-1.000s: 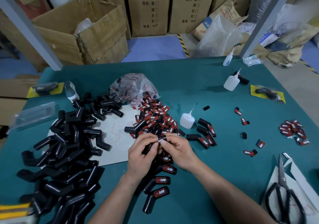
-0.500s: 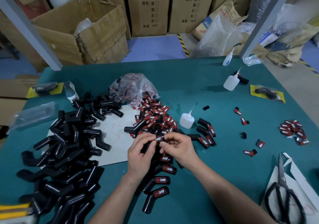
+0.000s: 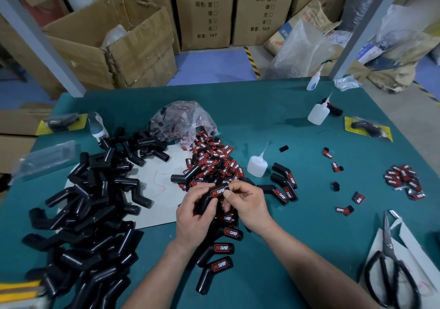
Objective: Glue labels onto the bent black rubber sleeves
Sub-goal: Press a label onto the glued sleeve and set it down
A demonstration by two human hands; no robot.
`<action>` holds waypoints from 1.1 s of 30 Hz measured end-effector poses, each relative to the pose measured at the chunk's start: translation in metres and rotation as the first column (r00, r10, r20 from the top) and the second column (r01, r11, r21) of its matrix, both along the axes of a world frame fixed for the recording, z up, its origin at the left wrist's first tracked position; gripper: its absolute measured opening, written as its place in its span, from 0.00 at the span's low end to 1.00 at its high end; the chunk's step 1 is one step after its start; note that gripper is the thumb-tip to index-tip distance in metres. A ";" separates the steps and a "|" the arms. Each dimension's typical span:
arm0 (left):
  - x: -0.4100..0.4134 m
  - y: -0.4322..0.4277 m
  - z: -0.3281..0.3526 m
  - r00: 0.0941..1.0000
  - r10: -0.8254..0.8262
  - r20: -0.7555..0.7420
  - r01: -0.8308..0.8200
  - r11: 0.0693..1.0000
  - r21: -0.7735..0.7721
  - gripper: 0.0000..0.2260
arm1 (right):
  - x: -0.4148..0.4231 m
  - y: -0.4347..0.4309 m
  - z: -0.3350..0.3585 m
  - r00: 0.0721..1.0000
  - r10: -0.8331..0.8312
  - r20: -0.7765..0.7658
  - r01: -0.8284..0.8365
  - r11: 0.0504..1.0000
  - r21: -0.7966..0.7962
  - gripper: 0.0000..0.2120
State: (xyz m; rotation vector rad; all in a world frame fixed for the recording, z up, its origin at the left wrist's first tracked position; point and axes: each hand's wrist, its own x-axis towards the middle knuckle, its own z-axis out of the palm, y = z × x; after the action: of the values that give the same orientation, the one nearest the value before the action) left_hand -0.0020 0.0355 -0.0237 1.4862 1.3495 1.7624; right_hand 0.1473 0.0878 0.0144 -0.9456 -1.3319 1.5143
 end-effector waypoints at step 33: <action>-0.004 0.000 0.012 0.957 -0.087 -0.277 0.094 0.996 0.011 0.14 | 0.004 0.002 -0.006 0.993 -0.014 0.118 -0.013 0.973 0.232 0.05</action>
State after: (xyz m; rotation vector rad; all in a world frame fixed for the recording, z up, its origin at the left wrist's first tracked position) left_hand -0.0063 0.0353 -0.0120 1.8315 1.3696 1.5626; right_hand 0.1518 0.0899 0.0087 -0.8959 -1.5561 1.2836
